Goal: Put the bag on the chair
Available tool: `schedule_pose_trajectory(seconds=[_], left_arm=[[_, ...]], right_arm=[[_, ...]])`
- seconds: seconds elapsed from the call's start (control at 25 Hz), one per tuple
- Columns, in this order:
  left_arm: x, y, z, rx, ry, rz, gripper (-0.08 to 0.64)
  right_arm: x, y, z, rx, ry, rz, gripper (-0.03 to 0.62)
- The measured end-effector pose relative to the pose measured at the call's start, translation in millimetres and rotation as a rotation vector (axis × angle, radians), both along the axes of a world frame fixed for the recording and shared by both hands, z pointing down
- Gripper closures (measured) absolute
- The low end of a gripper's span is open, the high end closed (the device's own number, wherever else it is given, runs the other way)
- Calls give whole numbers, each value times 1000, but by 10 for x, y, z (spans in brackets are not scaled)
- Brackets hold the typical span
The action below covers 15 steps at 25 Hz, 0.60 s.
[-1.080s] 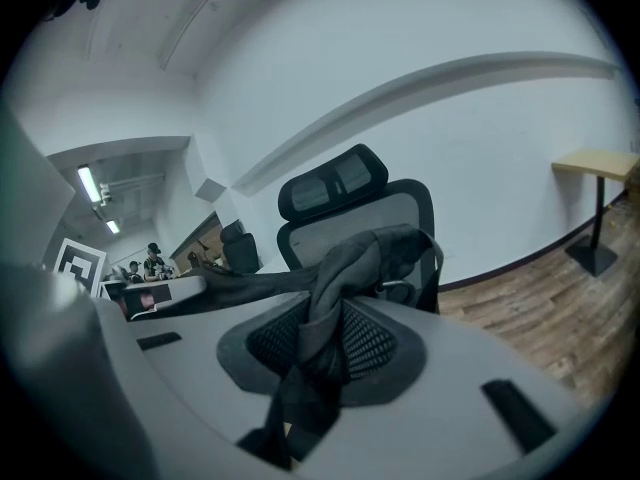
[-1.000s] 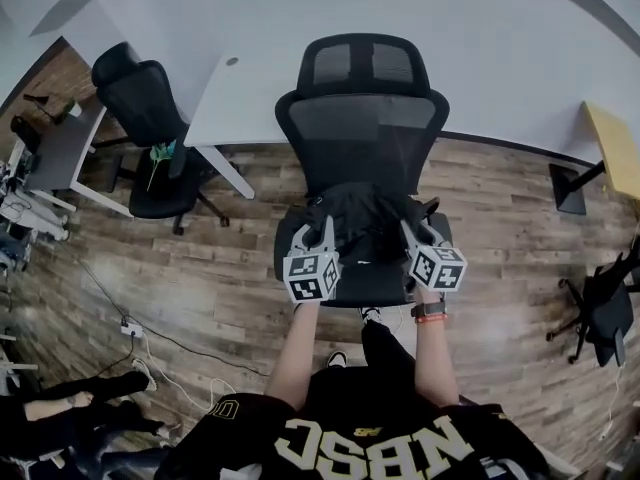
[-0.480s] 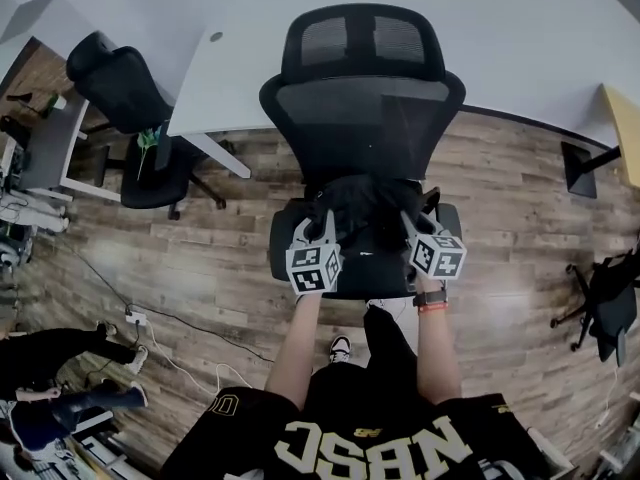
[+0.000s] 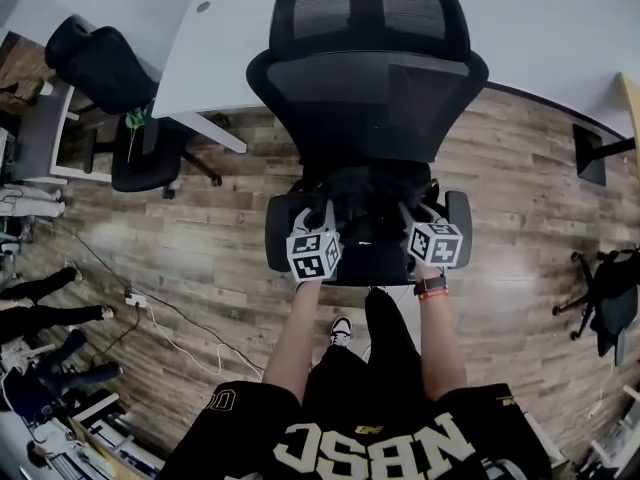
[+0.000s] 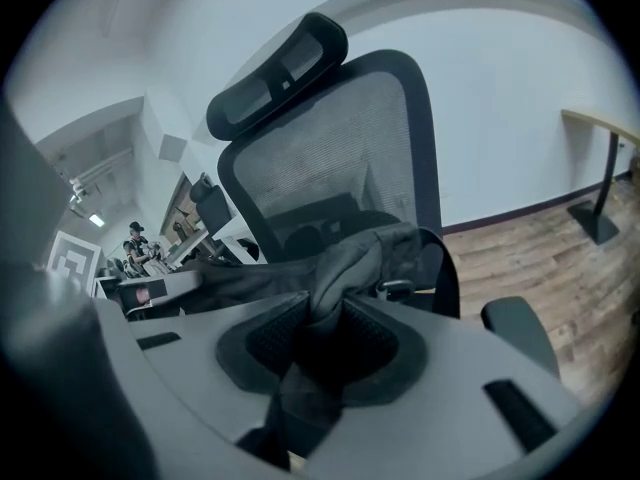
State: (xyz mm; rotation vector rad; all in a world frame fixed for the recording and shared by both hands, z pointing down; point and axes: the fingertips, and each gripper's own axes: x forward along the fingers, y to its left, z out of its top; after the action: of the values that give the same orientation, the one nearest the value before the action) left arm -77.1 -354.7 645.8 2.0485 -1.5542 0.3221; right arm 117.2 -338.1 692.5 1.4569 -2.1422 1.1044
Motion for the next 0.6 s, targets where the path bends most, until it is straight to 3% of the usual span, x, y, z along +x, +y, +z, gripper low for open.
schedule_pose_trajectory(seconds=[0.6], left_arm=[[100, -90, 1080, -205, -51, -12, 532]], right_arm=[[16, 17, 1125, -199, 18, -44, 495]])
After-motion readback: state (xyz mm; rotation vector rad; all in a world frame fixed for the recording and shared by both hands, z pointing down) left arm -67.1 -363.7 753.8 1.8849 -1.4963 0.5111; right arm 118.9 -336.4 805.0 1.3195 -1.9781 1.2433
